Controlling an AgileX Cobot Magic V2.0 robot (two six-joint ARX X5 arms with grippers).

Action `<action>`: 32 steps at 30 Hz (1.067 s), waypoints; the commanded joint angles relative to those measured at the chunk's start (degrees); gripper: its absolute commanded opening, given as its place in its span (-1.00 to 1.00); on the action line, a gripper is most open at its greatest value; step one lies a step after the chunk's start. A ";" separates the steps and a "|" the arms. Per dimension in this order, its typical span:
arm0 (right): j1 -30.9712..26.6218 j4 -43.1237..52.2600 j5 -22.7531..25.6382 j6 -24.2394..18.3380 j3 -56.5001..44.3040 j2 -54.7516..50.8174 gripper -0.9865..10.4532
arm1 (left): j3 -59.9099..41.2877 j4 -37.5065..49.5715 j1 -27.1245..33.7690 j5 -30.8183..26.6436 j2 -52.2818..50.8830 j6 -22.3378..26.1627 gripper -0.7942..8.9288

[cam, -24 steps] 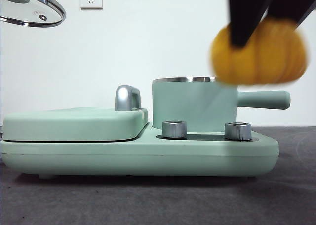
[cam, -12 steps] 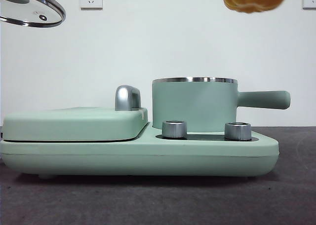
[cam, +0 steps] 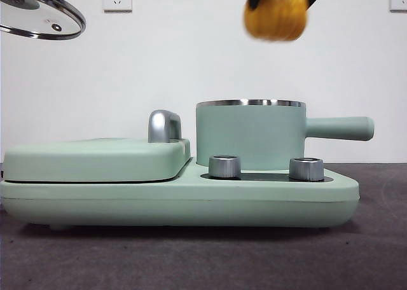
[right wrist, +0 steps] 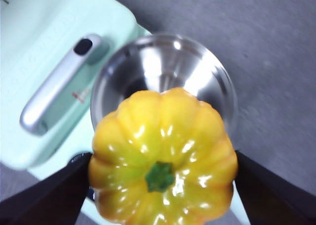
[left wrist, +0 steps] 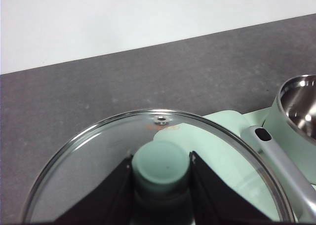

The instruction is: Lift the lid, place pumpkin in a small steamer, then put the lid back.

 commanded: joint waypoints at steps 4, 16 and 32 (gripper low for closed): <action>-0.33 5.11 -1.60 -2.05 1.42 8.02 -0.13 | 1.07 1.68 -0.04 0.13 1.38 -0.44 -0.82; -1.66 10.01 -1.70 -3.41 1.42 18.58 -0.13 | 1.07 1.68 -0.04 0.13 2.82 -0.44 -0.82; -1.51 11.19 -1.92 -3.63 1.55 25.46 0.12 | 1.07 1.68 -0.04 0.13 2.86 -0.44 -0.82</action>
